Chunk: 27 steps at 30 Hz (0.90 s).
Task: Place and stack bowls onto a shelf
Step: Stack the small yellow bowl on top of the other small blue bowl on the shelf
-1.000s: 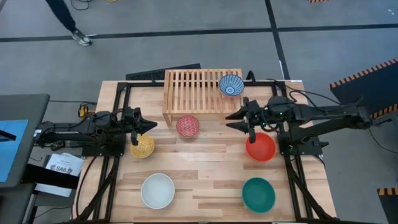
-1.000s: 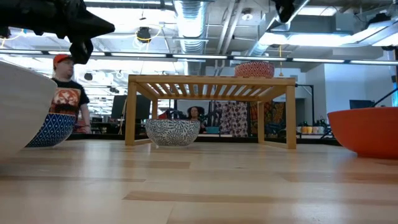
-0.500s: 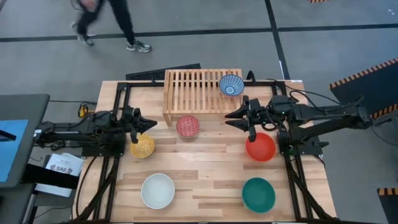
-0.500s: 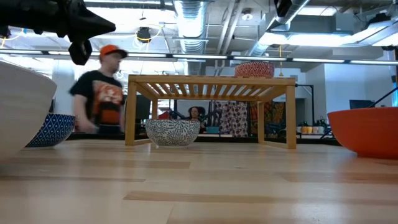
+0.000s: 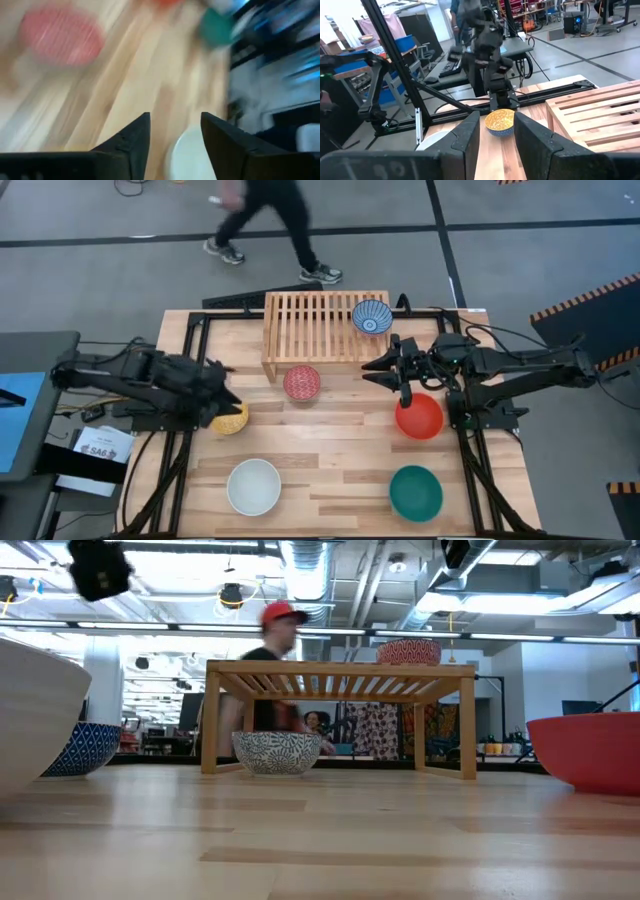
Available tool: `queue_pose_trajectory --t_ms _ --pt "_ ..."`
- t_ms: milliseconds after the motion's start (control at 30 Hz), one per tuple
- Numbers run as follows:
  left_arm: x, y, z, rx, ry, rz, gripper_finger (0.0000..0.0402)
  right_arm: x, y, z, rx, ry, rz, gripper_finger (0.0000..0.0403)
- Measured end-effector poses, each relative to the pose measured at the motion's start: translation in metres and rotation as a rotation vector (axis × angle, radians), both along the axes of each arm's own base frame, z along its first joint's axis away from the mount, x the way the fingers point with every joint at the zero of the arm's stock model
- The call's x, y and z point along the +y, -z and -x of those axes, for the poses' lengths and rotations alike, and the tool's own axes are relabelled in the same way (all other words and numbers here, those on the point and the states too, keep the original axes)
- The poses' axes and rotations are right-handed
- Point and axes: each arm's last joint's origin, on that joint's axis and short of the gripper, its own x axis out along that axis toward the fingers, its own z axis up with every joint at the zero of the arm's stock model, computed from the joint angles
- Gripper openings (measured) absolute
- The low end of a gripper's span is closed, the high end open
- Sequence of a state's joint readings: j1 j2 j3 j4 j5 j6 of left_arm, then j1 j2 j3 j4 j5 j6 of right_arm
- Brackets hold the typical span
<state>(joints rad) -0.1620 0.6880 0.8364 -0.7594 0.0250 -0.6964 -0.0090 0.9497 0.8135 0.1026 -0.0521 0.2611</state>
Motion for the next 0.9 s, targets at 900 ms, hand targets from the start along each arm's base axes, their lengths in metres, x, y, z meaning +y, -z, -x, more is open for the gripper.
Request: queue_pose_trajectory --t_ms 900 --pt "-0.045 0.11 -0.08 0.816 -0.181 -0.177 0.0171 0.0 0.012 0.001 0.123 0.0 0.001 0.0145"
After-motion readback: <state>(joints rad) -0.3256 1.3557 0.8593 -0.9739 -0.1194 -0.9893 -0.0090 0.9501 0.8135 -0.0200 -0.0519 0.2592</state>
